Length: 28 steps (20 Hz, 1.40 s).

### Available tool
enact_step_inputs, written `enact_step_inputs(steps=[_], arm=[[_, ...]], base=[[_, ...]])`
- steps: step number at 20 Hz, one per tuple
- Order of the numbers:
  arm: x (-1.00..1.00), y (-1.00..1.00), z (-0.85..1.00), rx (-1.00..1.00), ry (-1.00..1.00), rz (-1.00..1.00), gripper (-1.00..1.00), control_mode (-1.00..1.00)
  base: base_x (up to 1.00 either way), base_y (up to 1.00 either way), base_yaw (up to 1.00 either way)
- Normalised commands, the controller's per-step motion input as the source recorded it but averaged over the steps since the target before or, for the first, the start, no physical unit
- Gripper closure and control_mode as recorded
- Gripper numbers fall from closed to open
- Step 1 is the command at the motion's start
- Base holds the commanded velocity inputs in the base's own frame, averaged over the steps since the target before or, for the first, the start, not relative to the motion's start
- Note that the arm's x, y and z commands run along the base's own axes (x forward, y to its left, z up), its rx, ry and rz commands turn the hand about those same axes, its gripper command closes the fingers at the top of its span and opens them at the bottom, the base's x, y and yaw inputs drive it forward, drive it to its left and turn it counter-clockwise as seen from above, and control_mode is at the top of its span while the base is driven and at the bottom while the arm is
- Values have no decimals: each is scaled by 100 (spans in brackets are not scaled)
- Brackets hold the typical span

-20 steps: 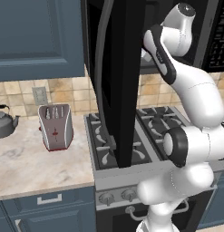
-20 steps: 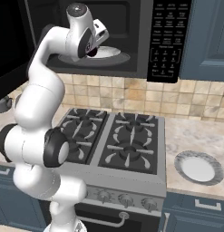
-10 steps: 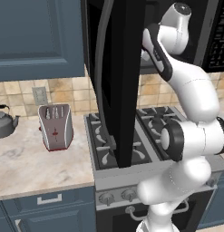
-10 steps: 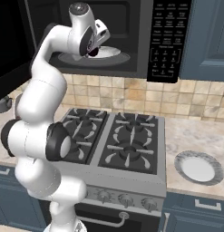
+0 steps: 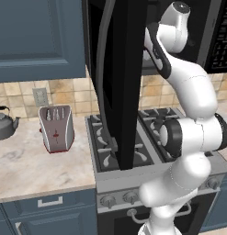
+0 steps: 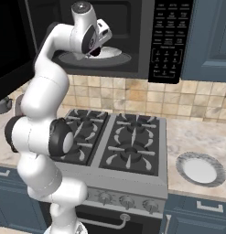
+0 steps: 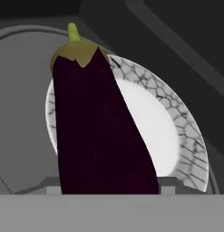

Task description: Pick the eggplant from the counter and place it in the microwave. Then turn on the microwave.

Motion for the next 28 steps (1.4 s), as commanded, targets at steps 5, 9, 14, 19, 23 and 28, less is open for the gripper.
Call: enact_step_inputs(steps=[5, 9, 14, 19, 23, 28], arm=[[15, 0, 0, 0, 0, -1, 100, -100], [14, 0, 0, 0, 0, -2, 100, -100], [9, 0, 0, 0, 0, -2, 100, -100], [7, 0, 0, 0, 0, -2, 100, -100], [5, 0, 0, 0, 0, -2, 100, -100], [1, 0, 0, 0, 0, -2, 100, -100]], base=[[0, 0, 0], [0, 0, 0], [0, 0, 0], [0, 0, 0], [0, 0, 0], [0, 0, 0]])
